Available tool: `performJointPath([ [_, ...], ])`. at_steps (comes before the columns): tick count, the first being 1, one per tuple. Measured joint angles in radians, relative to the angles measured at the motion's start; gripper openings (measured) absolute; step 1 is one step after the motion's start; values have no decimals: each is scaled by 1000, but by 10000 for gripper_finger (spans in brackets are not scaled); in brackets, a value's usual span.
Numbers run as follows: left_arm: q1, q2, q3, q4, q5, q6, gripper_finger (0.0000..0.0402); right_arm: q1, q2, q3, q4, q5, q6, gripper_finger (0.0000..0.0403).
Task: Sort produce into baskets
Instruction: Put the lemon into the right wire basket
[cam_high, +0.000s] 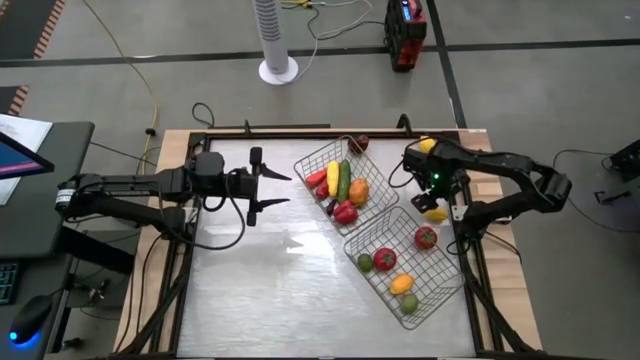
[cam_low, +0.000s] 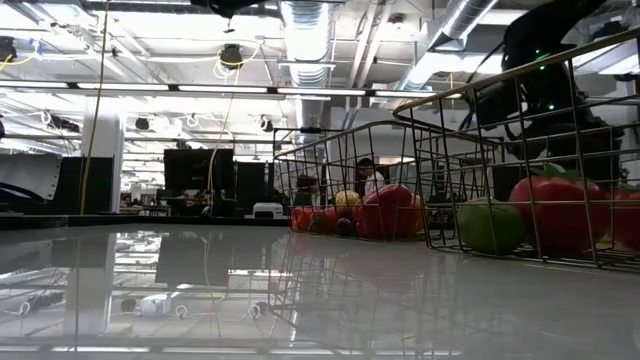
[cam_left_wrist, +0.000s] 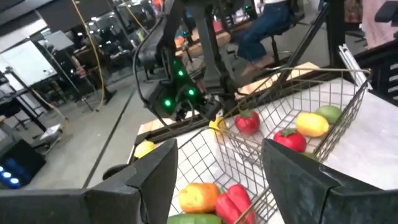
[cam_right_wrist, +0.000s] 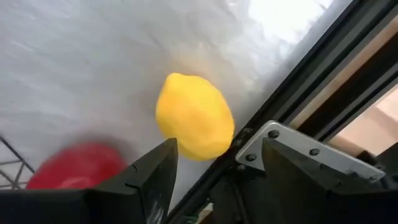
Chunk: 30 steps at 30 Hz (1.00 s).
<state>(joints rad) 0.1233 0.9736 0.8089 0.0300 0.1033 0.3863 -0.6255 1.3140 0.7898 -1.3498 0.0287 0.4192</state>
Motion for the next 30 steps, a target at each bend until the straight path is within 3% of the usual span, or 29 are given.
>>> performJointPath([
  [13,0,0,0,-9,-2,10,219,-3,84,-2,46,-6,-130,261],
  [30,0,0,0,-41,-36,10,219,33,211,-2,-4,-5,-157,260],
])
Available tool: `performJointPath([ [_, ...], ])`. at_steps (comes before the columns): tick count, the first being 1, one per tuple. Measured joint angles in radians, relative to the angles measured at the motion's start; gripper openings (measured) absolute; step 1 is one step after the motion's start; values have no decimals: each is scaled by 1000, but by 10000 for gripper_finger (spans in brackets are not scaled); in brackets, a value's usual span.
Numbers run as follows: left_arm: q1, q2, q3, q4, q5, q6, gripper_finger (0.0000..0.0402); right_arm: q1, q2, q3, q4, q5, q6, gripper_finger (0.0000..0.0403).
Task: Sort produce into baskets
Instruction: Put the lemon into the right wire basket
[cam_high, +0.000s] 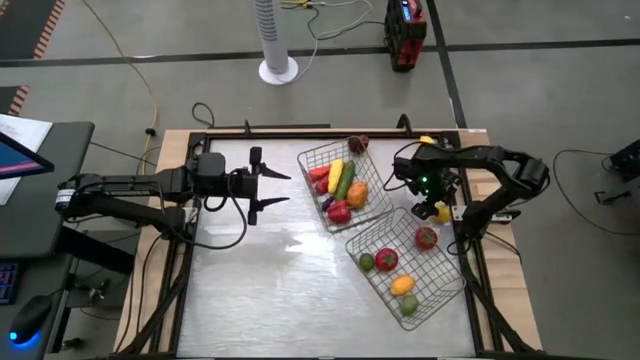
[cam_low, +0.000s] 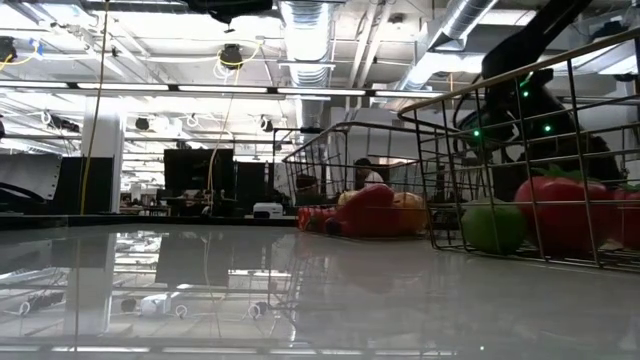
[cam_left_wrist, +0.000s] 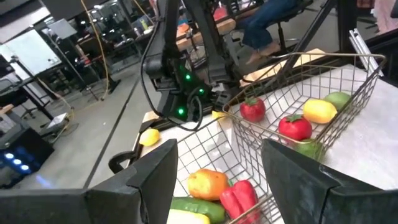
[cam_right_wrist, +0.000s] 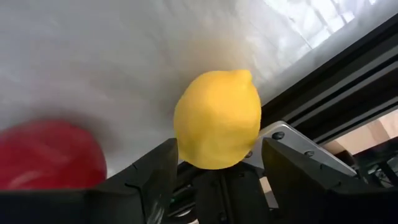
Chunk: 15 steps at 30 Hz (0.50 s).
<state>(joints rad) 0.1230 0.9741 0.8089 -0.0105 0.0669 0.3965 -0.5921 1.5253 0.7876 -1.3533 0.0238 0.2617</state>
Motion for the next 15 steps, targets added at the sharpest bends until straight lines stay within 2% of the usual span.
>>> performJointPath([
  [9,0,0,0,0,0,0,219,-3,19,3,-11,-22,2,260],
  [15,0,0,0,0,-1,0,219,-20,-56,6,-13,-17,7,261],
])
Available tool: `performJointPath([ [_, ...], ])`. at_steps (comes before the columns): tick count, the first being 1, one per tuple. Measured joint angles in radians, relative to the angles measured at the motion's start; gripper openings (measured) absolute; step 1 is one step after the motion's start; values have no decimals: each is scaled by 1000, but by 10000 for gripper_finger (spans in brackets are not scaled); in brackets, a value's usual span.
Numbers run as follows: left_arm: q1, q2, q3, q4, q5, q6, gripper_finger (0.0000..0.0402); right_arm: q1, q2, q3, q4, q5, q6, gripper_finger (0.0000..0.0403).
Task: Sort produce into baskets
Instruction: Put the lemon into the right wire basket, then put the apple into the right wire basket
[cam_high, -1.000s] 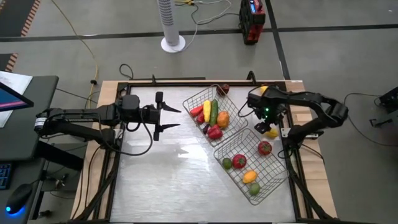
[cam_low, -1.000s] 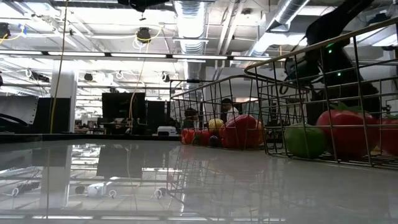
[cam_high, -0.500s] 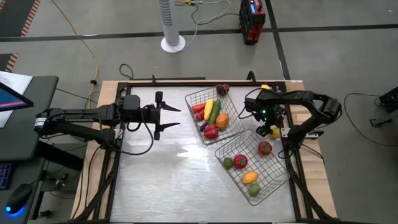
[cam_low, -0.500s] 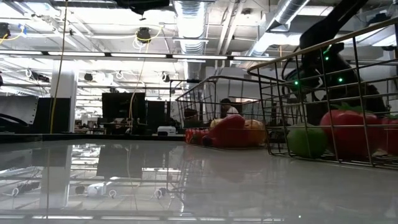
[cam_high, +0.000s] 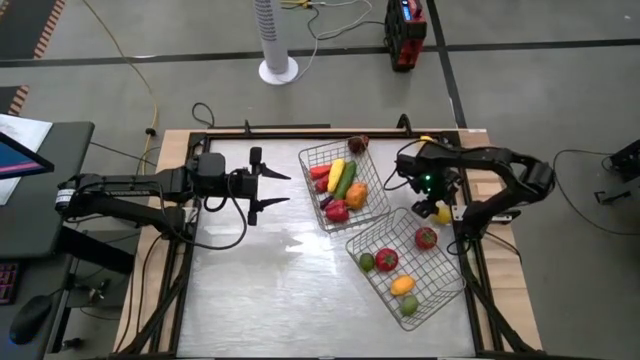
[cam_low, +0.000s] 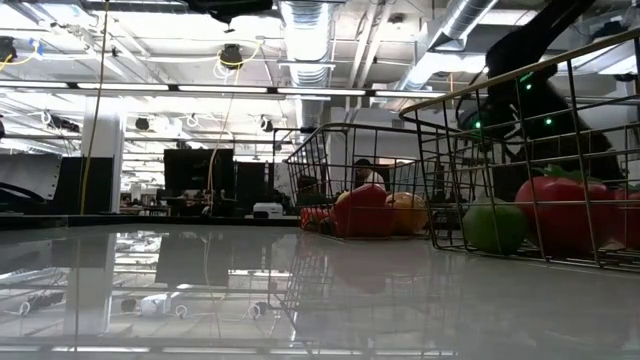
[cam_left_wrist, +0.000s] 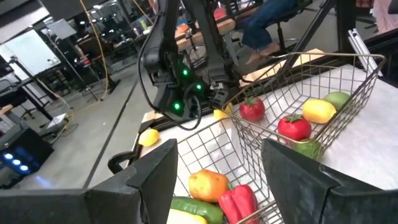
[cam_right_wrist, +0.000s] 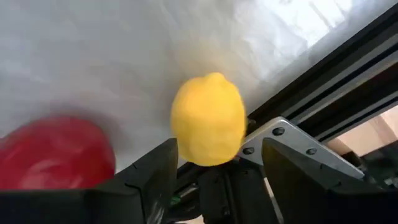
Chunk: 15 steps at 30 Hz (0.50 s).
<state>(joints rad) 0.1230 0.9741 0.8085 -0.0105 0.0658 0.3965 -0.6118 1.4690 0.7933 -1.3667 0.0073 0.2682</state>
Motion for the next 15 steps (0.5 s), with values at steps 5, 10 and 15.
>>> performJointPath([
  [5,0,0,0,2,-1,4,219,-40,-86,0,20,26,1,261],
  [10,0,0,0,12,-1,7,219,-104,-124,13,70,49,-20,261],
  [15,0,0,0,27,-2,11,219,-147,-127,53,149,54,-31,261],
])
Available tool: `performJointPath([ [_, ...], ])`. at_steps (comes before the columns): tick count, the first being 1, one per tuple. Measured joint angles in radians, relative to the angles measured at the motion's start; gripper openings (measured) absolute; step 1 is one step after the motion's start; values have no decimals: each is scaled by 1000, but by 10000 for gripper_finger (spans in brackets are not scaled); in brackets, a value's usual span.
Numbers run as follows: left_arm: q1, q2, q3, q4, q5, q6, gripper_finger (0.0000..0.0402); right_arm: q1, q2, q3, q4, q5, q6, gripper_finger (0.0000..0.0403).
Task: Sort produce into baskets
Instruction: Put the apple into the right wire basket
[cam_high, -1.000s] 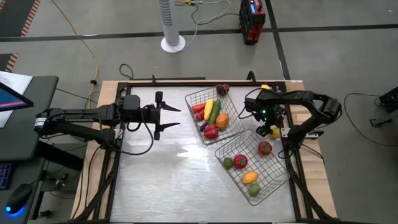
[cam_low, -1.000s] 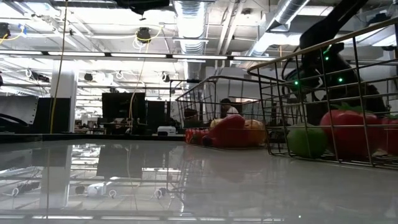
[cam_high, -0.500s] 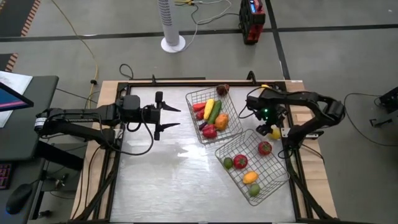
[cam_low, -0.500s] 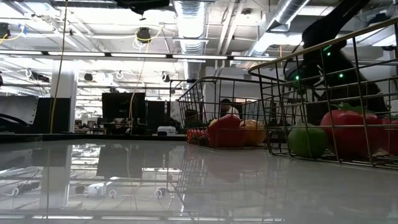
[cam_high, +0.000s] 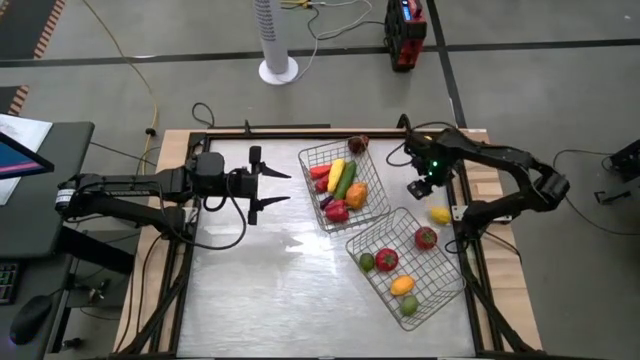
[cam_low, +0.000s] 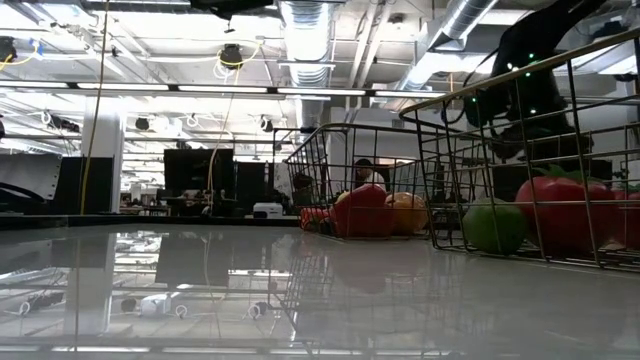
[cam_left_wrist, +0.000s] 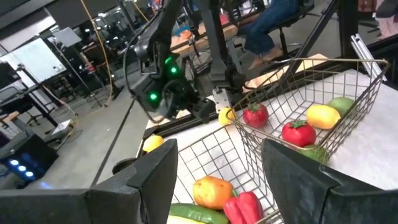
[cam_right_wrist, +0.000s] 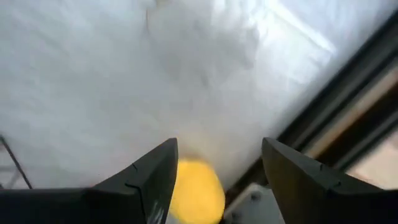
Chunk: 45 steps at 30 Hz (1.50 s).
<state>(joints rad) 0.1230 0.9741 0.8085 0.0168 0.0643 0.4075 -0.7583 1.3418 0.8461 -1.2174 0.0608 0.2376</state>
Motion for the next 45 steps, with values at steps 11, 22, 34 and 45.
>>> performJointPath([
  [11,0,0,0,-23,-1,-2,219,-37,2,6,163,31,-127,261],
  [22,0,0,0,-35,0,-6,219,-51,2,6,234,-30,-106,353],
  [34,5,0,0,-33,0,0,219,-54,3,168,306,73,-47,358],
  [45,5,0,0,-30,0,-1,219,-93,190,286,432,-54,-85,359],
])
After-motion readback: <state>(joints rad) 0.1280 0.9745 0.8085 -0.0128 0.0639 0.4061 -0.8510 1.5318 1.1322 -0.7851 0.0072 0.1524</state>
